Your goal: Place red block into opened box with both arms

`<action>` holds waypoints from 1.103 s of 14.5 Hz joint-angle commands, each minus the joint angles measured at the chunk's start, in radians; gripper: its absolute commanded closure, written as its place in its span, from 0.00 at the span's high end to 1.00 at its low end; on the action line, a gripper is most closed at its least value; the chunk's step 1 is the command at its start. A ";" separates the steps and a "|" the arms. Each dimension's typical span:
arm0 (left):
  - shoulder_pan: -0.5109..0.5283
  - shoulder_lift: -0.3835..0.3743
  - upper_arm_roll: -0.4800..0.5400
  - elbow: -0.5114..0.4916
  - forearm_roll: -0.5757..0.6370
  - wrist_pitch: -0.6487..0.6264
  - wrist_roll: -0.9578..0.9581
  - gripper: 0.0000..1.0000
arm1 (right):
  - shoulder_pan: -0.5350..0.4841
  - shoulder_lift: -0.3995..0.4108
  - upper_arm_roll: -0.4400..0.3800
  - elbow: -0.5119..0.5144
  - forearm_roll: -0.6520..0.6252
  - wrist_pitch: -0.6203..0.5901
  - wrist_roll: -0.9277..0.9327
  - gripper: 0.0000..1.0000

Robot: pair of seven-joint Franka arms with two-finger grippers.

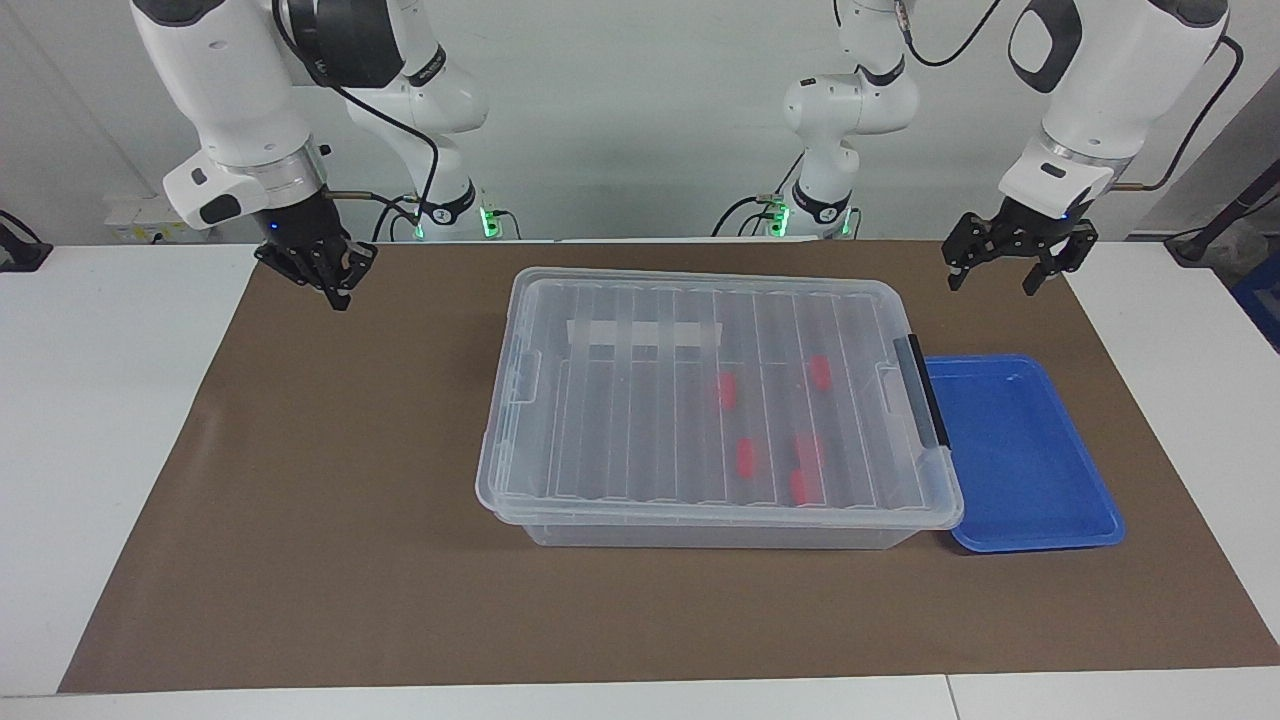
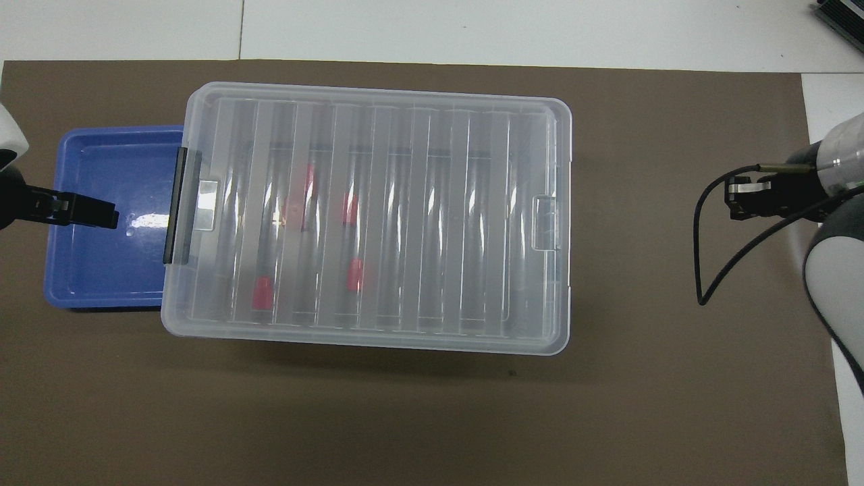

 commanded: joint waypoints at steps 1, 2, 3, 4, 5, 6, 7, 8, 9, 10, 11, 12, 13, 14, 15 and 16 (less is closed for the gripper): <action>0.002 -0.029 0.003 -0.031 -0.014 0.009 -0.005 1.00 | -0.013 0.015 0.009 0.024 -0.010 -0.035 0.031 1.00; 0.002 -0.029 0.003 -0.031 -0.014 0.009 -0.005 1.00 | -0.013 0.009 0.009 0.015 -0.010 -0.035 0.027 1.00; 0.002 -0.029 0.003 -0.031 -0.014 0.009 -0.005 1.00 | -0.013 0.006 0.010 0.010 -0.010 -0.037 0.024 1.00; 0.002 -0.029 0.003 -0.031 -0.014 0.009 -0.005 1.00 | -0.013 0.001 0.010 0.003 -0.010 -0.037 0.024 1.00; 0.002 -0.029 0.003 -0.031 -0.014 0.009 -0.005 1.00 | -0.014 -0.006 0.010 -0.004 -0.010 -0.037 0.019 1.00; 0.002 -0.029 0.003 -0.031 -0.014 0.009 -0.005 1.00 | -0.014 -0.009 0.010 -0.004 -0.010 -0.037 0.017 1.00; 0.002 -0.029 0.003 -0.031 -0.014 0.009 -0.005 1.00 | -0.014 -0.009 0.010 -0.005 -0.010 -0.037 0.019 1.00; 0.002 -0.029 0.003 -0.031 -0.014 0.009 -0.005 1.00 | -0.014 -0.009 0.010 -0.005 -0.010 -0.034 0.019 1.00; 0.002 -0.029 0.003 -0.031 -0.014 0.009 -0.005 1.00 | -0.014 -0.009 0.010 -0.005 -0.010 -0.026 0.019 1.00; 0.002 -0.029 0.003 -0.031 -0.014 0.009 -0.005 1.00 | -0.014 -0.009 0.010 -0.004 -0.010 -0.026 0.019 1.00; 0.002 -0.029 0.003 -0.031 -0.014 0.009 -0.005 1.00 | -0.014 -0.009 0.010 -0.004 -0.010 -0.025 0.020 1.00; 0.002 -0.029 0.003 -0.031 -0.014 0.009 -0.005 1.00 | -0.014 -0.009 0.010 -0.004 -0.010 -0.020 0.019 1.00; 0.002 -0.029 0.003 -0.031 -0.014 0.009 -0.005 1.00 | -0.014 -0.009 0.010 -0.004 -0.010 -0.018 0.019 1.00; 0.002 -0.029 0.003 -0.031 -0.014 0.009 -0.005 1.00 | -0.017 -0.008 0.010 -0.002 -0.010 -0.018 0.019 1.00; 0.002 -0.029 0.003 -0.031 -0.014 0.009 -0.005 1.00 | -0.019 -0.008 0.010 -0.001 -0.009 -0.018 0.019 1.00; 0.002 -0.029 0.003 -0.031 -0.014 0.009 -0.005 1.00 | -0.022 -0.008 0.009 0.002 -0.007 -0.020 0.019 1.00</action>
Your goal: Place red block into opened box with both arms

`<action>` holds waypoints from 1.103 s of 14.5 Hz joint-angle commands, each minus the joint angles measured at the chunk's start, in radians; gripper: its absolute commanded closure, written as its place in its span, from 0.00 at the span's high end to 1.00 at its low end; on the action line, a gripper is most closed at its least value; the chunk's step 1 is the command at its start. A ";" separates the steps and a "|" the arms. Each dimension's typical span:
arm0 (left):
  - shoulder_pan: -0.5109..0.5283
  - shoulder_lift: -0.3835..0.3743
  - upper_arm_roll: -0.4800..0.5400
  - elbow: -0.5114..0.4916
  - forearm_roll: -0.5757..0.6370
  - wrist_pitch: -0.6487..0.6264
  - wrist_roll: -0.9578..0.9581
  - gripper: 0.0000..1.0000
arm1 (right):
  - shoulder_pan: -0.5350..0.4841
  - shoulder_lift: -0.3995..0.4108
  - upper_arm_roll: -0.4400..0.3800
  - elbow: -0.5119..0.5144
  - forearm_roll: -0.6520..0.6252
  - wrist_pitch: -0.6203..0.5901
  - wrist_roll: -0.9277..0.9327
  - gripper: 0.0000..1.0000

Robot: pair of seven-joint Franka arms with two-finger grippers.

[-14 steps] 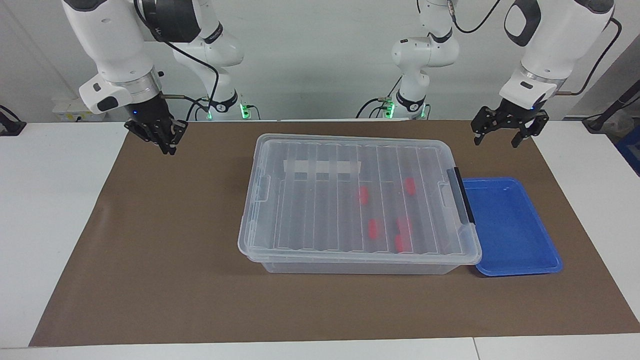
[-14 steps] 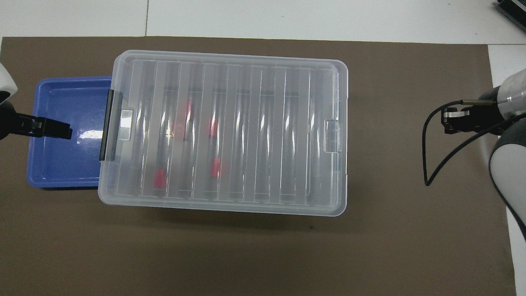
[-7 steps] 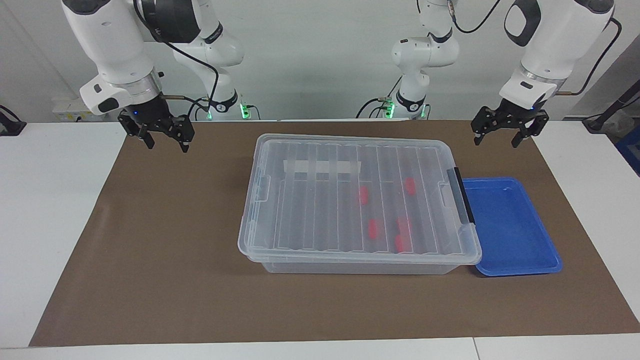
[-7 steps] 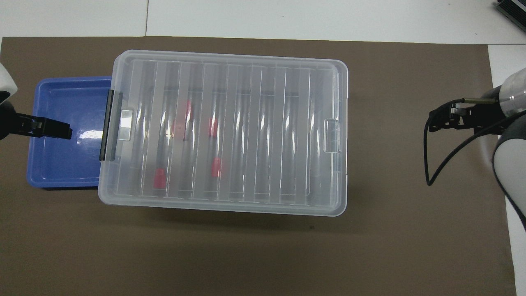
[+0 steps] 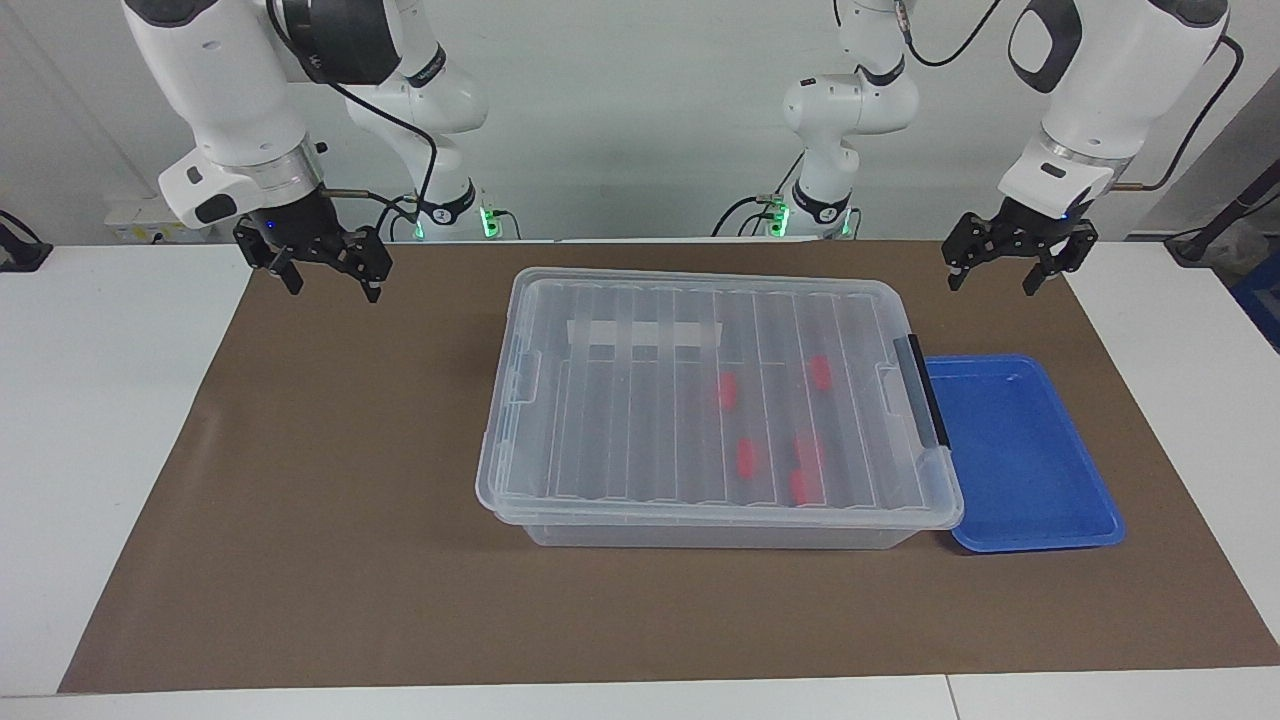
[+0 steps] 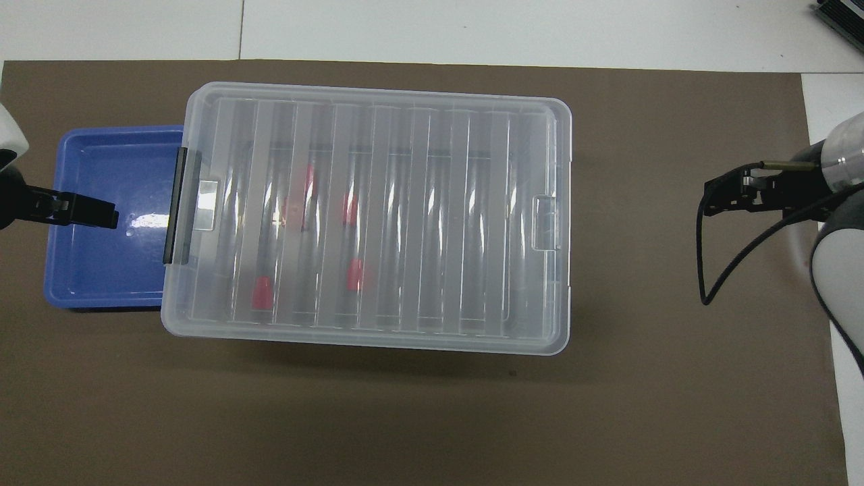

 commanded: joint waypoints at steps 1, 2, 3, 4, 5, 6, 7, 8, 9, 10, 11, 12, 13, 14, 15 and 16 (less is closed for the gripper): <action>0.002 -0.029 0.003 -0.031 -0.014 0.009 -0.005 1.00 | -0.021 -0.011 0.009 0.000 -0.007 0.008 0.013 1.00; 0.002 -0.029 0.003 -0.031 -0.014 0.008 -0.005 1.00 | -0.027 -0.014 0.009 0.005 -0.007 0.003 0.013 1.00; 0.002 -0.029 0.003 -0.031 -0.014 0.009 -0.005 1.00 | -0.029 -0.019 0.008 0.007 -0.006 0.000 0.012 1.00; 0.002 -0.029 0.003 -0.031 -0.014 0.008 -0.005 1.00 | -0.030 -0.022 0.005 0.007 -0.006 -0.008 0.012 1.00; 0.002 -0.029 0.003 -0.031 -0.014 0.009 -0.005 1.00 | -0.029 -0.029 0.003 0.007 -0.007 -0.015 0.012 1.00; 0.002 -0.029 0.003 -0.031 -0.014 0.009 -0.005 1.00 | -0.024 -0.034 -0.006 0.007 -0.007 -0.026 0.010 1.00; 0.002 -0.029 0.003 -0.031 -0.014 0.008 -0.005 1.00 | -0.016 -0.039 -0.027 0.007 -0.007 -0.037 -0.001 1.00; 0.002 -0.029 0.003 -0.031 -0.014 0.009 -0.005 1.00 | -0.016 -0.046 -0.032 0.007 -0.007 -0.047 -0.026 1.00; 0.002 -0.029 0.003 -0.031 -0.014 0.008 -0.005 1.00 | -0.016 -0.049 -0.038 0.005 -0.006 -0.055 -0.053 1.00; 0.002 -0.029 0.003 -0.031 -0.014 0.009 -0.005 1.00 | -0.013 -0.051 -0.051 0.005 -0.006 -0.069 -0.060 1.00; 0.002 -0.029 0.003 -0.031 -0.014 0.009 -0.005 1.00 | -0.001 -0.055 -0.061 0.004 -0.006 -0.069 -0.060 1.00; 0.002 -0.029 0.003 -0.031 -0.014 0.008 -0.005 1.00 | 0.000 -0.055 -0.061 0.002 -0.006 -0.069 -0.060 1.00; 0.002 -0.029 0.003 -0.031 -0.014 0.009 -0.005 1.00 | 0.001 -0.057 -0.061 -0.001 -0.006 -0.069 -0.059 1.00; 0.002 -0.029 0.003 -0.031 -0.014 0.008 -0.005 1.00 | 0.001 -0.057 -0.061 -0.004 -0.006 -0.069 -0.059 1.00; 0.002 -0.029 0.003 -0.031 -0.014 0.009 -0.005 1.00 | 0.001 -0.057 -0.061 -0.004 -0.004 -0.066 -0.054 1.00; 0.002 -0.029 0.003 -0.031 -0.014 0.008 -0.005 1.00 | 0.002 -0.057 -0.061 -0.006 -0.004 -0.064 -0.053 1.00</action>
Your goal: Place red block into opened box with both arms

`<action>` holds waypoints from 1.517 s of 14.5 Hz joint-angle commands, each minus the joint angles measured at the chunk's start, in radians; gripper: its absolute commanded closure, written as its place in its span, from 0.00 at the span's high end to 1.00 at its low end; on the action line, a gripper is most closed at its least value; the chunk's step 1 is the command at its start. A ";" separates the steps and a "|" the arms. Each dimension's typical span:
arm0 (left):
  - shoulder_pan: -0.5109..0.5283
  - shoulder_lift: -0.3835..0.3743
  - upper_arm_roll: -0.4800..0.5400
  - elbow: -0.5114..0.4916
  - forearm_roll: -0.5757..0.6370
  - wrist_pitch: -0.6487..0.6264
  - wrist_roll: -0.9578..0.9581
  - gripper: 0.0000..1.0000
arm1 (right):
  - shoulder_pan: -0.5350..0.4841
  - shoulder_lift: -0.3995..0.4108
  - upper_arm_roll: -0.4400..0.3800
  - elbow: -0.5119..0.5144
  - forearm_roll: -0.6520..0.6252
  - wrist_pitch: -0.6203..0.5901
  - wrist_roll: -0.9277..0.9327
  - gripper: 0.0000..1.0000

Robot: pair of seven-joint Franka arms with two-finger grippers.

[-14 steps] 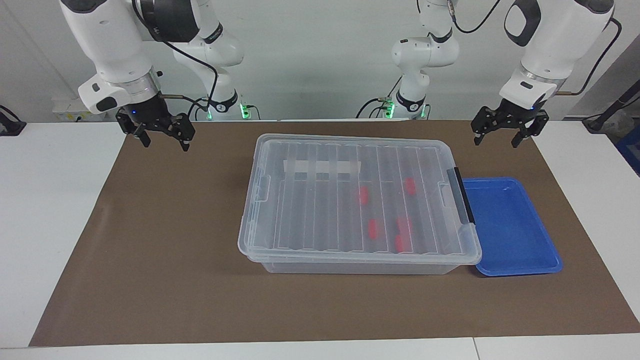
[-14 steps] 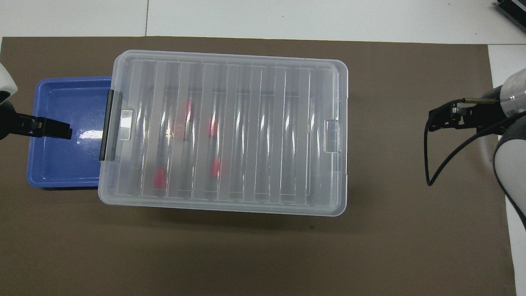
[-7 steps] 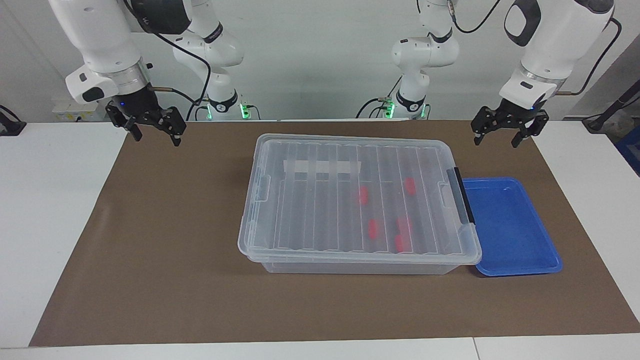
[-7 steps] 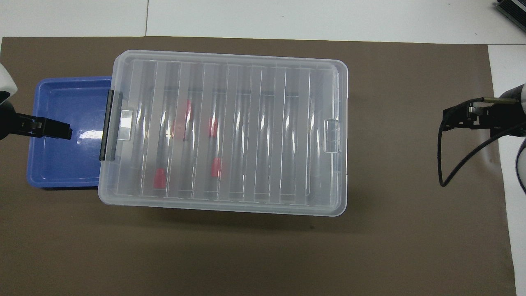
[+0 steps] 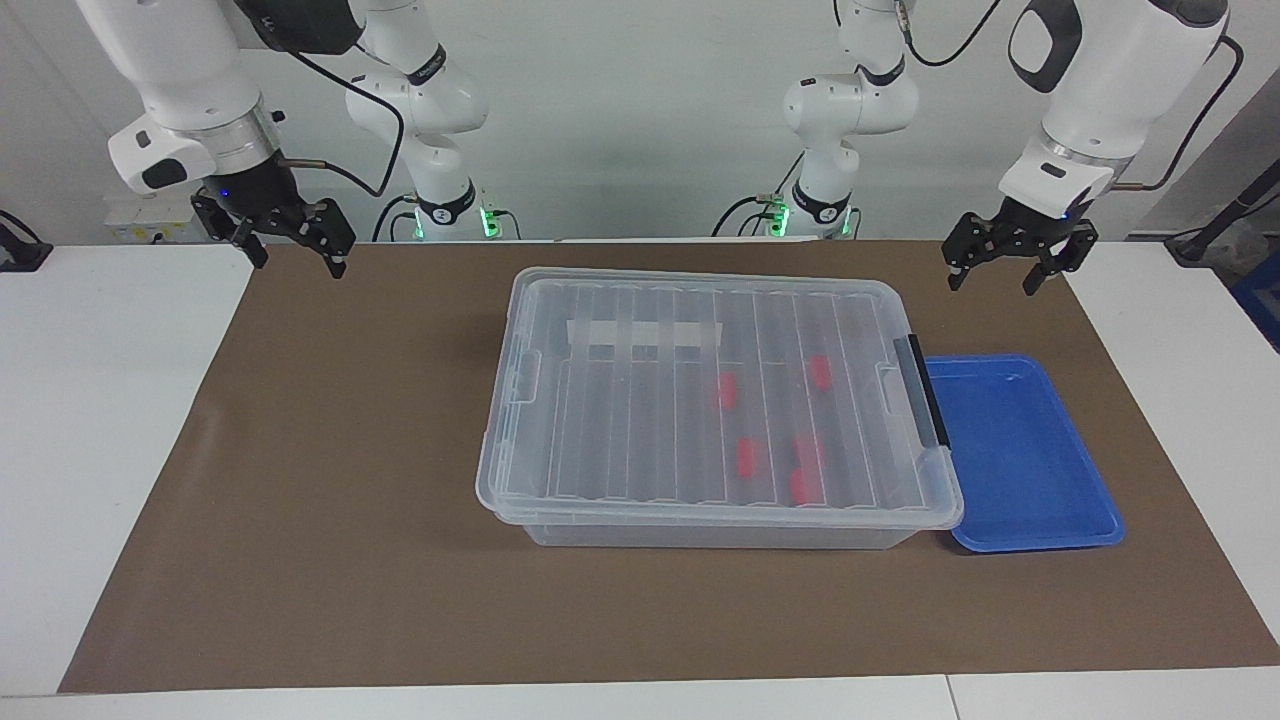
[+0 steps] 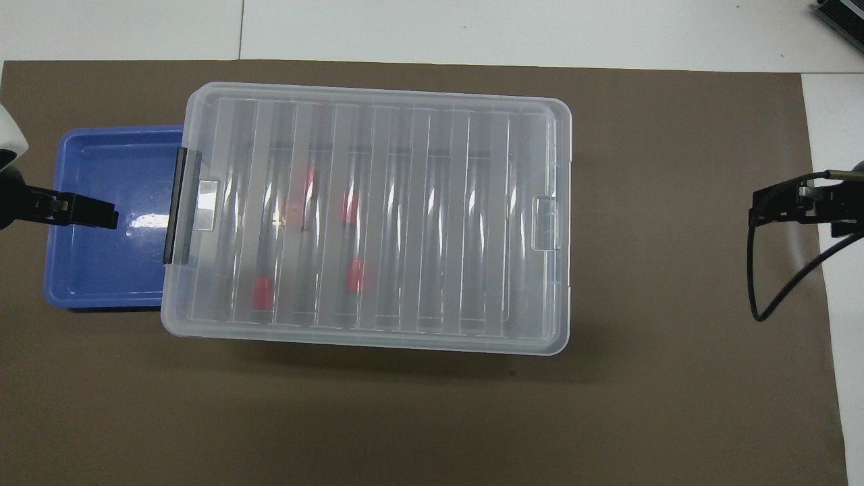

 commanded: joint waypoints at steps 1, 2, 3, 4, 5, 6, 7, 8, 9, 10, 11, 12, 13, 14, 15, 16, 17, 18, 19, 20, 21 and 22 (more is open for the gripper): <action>0.002 -0.029 0.003 -0.031 -0.014 0.008 -0.005 1.00 | 0.014 -0.014 -0.012 -0.013 -0.004 -0.008 -0.010 1.00; 0.002 -0.029 0.003 -0.031 -0.014 0.008 -0.005 1.00 | 0.014 -0.014 -0.012 -0.013 -0.004 -0.006 -0.010 1.00; 0.002 -0.029 0.003 -0.031 -0.014 0.008 -0.005 1.00 | 0.014 -0.012 -0.012 -0.013 -0.004 -0.005 -0.010 1.00; 0.002 -0.029 0.003 -0.031 -0.014 0.008 -0.005 1.00 | 0.014 -0.012 -0.012 -0.013 -0.004 -0.003 -0.010 1.00; 0.002 -0.029 0.003 -0.031 -0.014 0.008 -0.005 1.00 | 0.014 -0.012 -0.012 -0.013 -0.004 -0.005 -0.010 1.00; 0.002 -0.029 0.003 -0.031 -0.014 0.009 -0.005 1.00 | 0.015 -0.012 -0.012 -0.015 -0.004 -0.005 -0.008 1.00; 0.002 -0.029 0.003 -0.031 -0.014 0.008 -0.005 1.00 | 0.017 -0.011 -0.012 -0.016 -0.004 -0.005 -0.008 1.00; 0.002 -0.029 0.003 -0.031 -0.014 0.008 -0.005 1.00 | 0.017 -0.011 -0.012 -0.018 -0.004 -0.005 -0.005 1.00; 0.002 -0.029 0.003 -0.031 -0.014 0.008 -0.005 1.00 | 0.017 -0.011 -0.012 -0.019 -0.004 -0.003 0.001 1.00; 0.002 -0.029 0.003 -0.031 -0.014 0.008 -0.005 1.00 | 0.017 -0.011 -0.012 -0.019 -0.004 -0.003 0.008 1.00; 0.002 -0.029 0.003 -0.031 -0.014 0.009 -0.005 1.00 | 0.017 -0.011 -0.012 -0.022 -0.003 -0.002 0.008 1.00; 0.002 -0.029 0.003 -0.031 -0.014 0.008 -0.006 1.00 | 0.017 -0.011 -0.012 -0.024 0.000 -0.002 0.008 1.00; 0.002 -0.029 0.003 -0.031 -0.014 0.008 -0.005 1.00 | 0.015 -0.011 -0.012 -0.024 0.014 -0.002 0.008 1.00; 0.002 -0.029 0.003 -0.031 -0.014 0.008 -0.005 1.00 | 0.015 -0.011 -0.012 -0.025 0.020 0.000 0.010 1.00; 0.002 -0.029 0.003 -0.031 -0.014 0.008 -0.005 1.00 | 0.015 -0.011 -0.012 -0.025 0.020 0.000 0.010 1.00; 0.002 -0.029 0.003 -0.031 -0.014 0.008 -0.005 1.00 | 0.015 -0.011 -0.012 -0.027 0.020 0.000 0.012 1.00; 0.002 -0.029 0.003 -0.031 -0.014 0.008 -0.005 1.00 | 0.015 -0.011 -0.012 -0.027 0.020 0.000 0.012 1.00; 0.002 -0.029 0.003 -0.031 -0.014 0.008 -0.005 1.00 | 0.015 -0.011 -0.012 -0.028 0.020 0.000 0.012 1.00; 0.002 -0.029 0.003 -0.031 -0.014 0.008 -0.005 1.00 | 0.015 -0.012 -0.012 -0.028 0.020 0.000 0.012 1.00; 0.002 -0.029 0.003 -0.031 -0.014 0.008 -0.005 1.00 | 0.015 -0.011 -0.012 -0.028 0.020 0.000 0.012 1.00; 0.002 -0.029 0.003 -0.031 -0.014 0.008 -0.006 1.00 | 0.017 -0.011 -0.009 -0.028 0.020 0.000 0.013 1.00; 0.002 -0.029 0.003 -0.031 -0.014 0.008 -0.005 1.00 | 0.017 -0.012 -0.005 -0.028 0.020 0.000 0.013 1.00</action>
